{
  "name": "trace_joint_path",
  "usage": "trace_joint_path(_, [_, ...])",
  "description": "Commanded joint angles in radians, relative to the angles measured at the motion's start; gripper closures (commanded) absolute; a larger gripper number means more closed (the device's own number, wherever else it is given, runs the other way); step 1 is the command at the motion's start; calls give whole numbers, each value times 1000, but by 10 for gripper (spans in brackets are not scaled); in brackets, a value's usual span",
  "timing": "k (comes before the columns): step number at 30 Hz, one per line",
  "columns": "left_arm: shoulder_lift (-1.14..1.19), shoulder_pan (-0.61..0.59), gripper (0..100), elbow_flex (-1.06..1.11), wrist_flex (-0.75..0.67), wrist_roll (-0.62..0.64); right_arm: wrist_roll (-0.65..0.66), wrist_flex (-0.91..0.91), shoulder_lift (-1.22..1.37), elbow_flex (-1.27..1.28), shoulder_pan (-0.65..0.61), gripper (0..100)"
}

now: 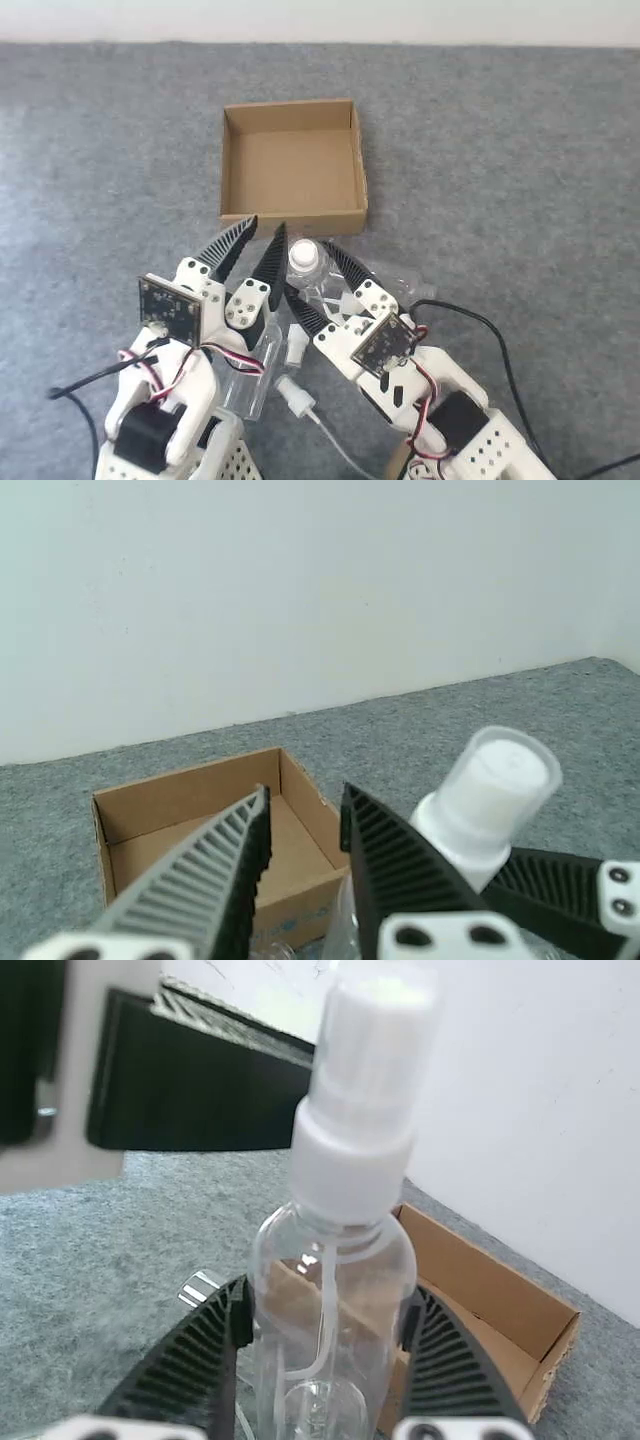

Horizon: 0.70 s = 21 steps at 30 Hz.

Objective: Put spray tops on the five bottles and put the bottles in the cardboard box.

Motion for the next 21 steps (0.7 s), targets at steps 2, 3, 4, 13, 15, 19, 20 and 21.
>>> trace_joint_path(2, [-14,21,893,-35,9,-11,5,2,-12,20,13,929])
trace_joint_path(3, [-14,21,893,-35,9,-11,5,2,-12,20,13,929])
trace_joint_path(4, [-14,23,891,-35,9,-12,5,2,-12,20,13,929])
trace_joint_path(13, [-14,103,893,-33,26,-72,3,2,-12,20,13,929])
trace_joint_path(15, [-14,103,893,-33,26,-72,3,2,-12,20,13,929])
trace_joint_path(19, [-14,28,893,-36,0,-72,3,4,-12,20,13,929])
trace_joint_path(20, [-14,-5,893,-36,-18,-72,3,13,-12,20,13,929])
trace_joint_path(21, [-14,-40,893,-36,-34,-72,3,24,-15,20,13,929])
